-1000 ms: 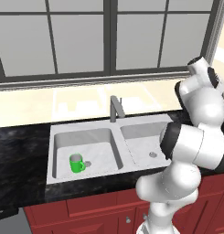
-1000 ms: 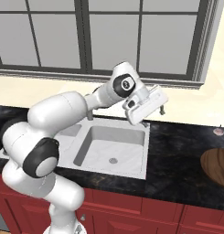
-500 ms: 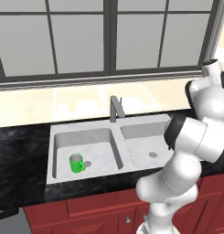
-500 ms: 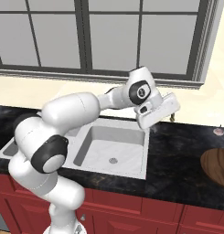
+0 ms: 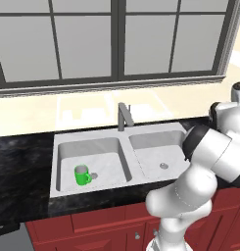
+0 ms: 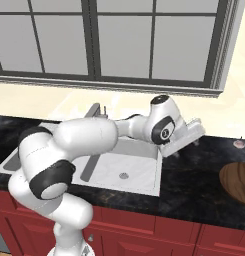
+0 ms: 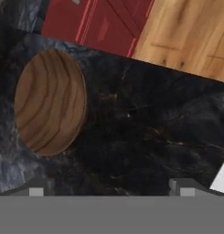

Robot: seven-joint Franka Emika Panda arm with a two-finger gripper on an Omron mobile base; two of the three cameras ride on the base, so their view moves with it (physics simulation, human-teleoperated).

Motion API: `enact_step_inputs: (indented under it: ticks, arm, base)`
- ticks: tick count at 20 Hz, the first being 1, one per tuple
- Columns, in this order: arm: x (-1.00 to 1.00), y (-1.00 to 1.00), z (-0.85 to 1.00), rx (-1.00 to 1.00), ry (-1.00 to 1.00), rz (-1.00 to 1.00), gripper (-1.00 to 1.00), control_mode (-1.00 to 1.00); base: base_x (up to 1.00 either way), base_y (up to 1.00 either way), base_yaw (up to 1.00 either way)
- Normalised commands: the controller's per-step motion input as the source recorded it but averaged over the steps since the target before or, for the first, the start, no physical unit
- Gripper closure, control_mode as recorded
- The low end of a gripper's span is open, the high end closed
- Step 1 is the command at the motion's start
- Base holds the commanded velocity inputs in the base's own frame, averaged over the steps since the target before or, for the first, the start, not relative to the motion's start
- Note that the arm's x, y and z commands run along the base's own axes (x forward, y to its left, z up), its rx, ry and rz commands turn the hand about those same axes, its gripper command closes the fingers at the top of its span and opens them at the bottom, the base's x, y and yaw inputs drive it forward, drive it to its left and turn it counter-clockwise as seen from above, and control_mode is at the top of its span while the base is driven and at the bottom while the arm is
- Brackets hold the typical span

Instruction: Pick the mug and place it in the sink. Pick the bowl and place it in the open cabinet and then close the cabinet.

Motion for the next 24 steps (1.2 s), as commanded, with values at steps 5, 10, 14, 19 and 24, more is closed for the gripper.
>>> enact_step_inputs:
  ticks: [5, 10, 14, 19, 24]
  arm:
    - [0.0, -0.21, -0.43, 0.0, -0.3, -0.01, -1.0, -1.0]
    - [0.0, -0.22, -0.15, -0.02, -0.16, -0.07, -1.0, -1.0]
    - [0.0, -0.21, 0.0, 0.0, -0.08, -0.13, -1.0, -1.0]
    - [-0.02, -0.11, 0.05, 0.03, -0.02, -0.17, -1.0, -1.0]
    - [-0.06, -0.21, 0.13, 0.14, 0.0, -0.19, -1.0, -1.0]
  base:
    - [0.0, 0.0, 0.0]
    - [0.0, 0.0, 0.0]
    - [0.0, 0.0, 0.0]
    - [0.0, 0.0, 0.0]
    - [0.0, 0.0, 0.0]
